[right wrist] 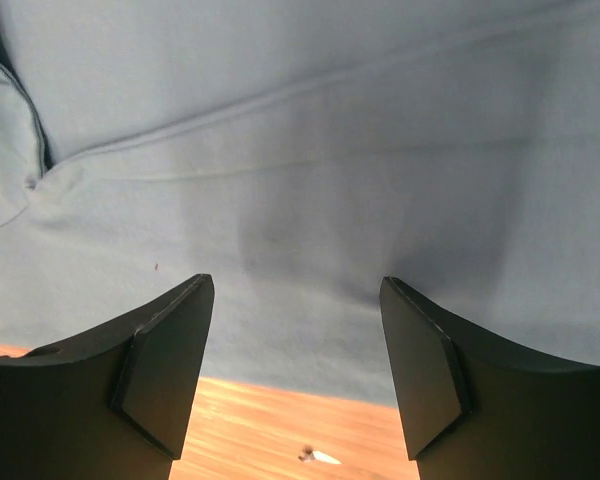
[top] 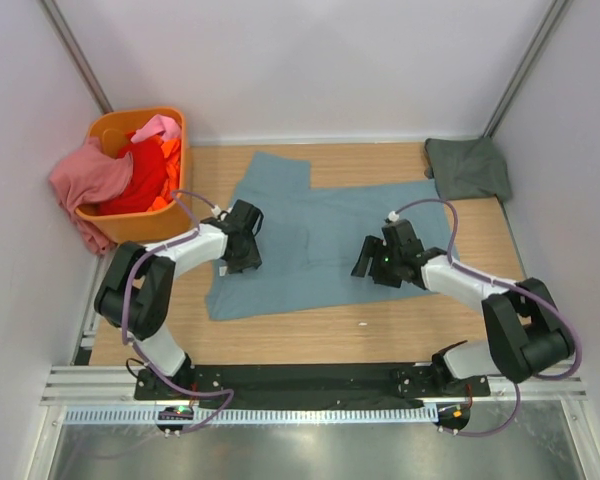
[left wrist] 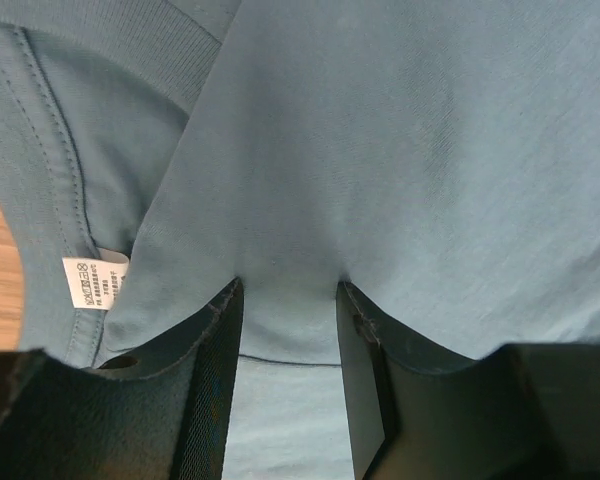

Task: Fold and stack the t-shirts
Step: Fold the tshirt

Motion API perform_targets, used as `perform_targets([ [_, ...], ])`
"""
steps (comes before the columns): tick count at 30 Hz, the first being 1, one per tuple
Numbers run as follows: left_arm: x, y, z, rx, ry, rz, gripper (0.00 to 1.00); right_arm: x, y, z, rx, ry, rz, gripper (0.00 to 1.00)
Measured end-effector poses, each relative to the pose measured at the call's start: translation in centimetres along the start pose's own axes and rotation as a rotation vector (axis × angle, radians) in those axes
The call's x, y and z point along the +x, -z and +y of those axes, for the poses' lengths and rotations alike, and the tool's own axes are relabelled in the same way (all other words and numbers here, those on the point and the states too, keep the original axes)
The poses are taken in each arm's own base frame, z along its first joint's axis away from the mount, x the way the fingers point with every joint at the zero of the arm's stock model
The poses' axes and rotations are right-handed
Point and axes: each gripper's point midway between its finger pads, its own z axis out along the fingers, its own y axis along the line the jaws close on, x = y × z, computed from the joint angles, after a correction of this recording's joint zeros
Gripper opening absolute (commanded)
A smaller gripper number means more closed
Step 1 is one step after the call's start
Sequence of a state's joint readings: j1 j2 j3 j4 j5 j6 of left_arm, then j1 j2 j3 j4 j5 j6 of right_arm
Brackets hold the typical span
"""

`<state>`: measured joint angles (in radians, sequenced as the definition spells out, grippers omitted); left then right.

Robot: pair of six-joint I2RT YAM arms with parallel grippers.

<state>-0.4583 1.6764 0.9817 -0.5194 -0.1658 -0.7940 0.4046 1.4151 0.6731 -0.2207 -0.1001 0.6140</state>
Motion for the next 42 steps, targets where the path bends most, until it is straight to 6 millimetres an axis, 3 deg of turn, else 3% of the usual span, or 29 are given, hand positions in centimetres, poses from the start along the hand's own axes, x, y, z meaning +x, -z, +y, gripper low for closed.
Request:
perform_targets([
  [11,-0.9,-0.5,-0.4,-0.012,-0.051,-0.021,0.42,3.2,2.6,-1.6,-0.022,-0.132,-0.032,0.75],
  [19,-0.3,0.1,0.5,-0.024,-0.051,-0.032,0.44,5.2,3.4,-0.9,-0.028,-0.136,-0.011,0.75],
  [21,-0.1,0.9,1.2,-0.047,-0.059,-0.03,0.46,4.8,3.9,-0.9,0.0,-0.114,-0.014,0.75],
  [23,-1.0,2.2,1.5,-0.067,-0.07,-0.058,0.55,3.3,4.7,-0.4,0.016,-0.084,-0.041,0.75],
  [25,-3.5,4.0,0.4,-0.063,-0.082,-0.115,0.58,0.5,5.8,1.4,-0.009,-0.049,-0.104,0.75],
  [28,-9.8,6.9,-3.2,0.023,-0.047,-0.234,0.59,-3.1,7.3,4.3,-0.079,-0.004,-0.195,0.75],
  [30,-14.9,8.0,-5.6,0.091,-0.01,-0.311,0.59,-3.9,7.5,5.1,-0.107,0.011,-0.224,0.75],
  [32,-19.2,7.9,-7.1,0.136,0.017,-0.368,0.59,-3.6,6.9,5.0,-0.119,0.02,-0.233,0.75],
  [35,-24.6,5.4,-8.3,0.181,0.045,-0.393,0.59,-1.2,4.9,3.8,-0.134,0.032,-0.21,0.75],
  [39,-29.4,-0.1,-9.9,0.258,0.037,-0.373,0.61,4.1,2.2,1.0,-0.13,0.044,-0.122,0.75],
  [42,-31.6,-4.0,-10.8,0.347,0.029,-0.343,0.63,3.8,2.0,2.2,-0.201,0.055,-0.163,0.75],
])
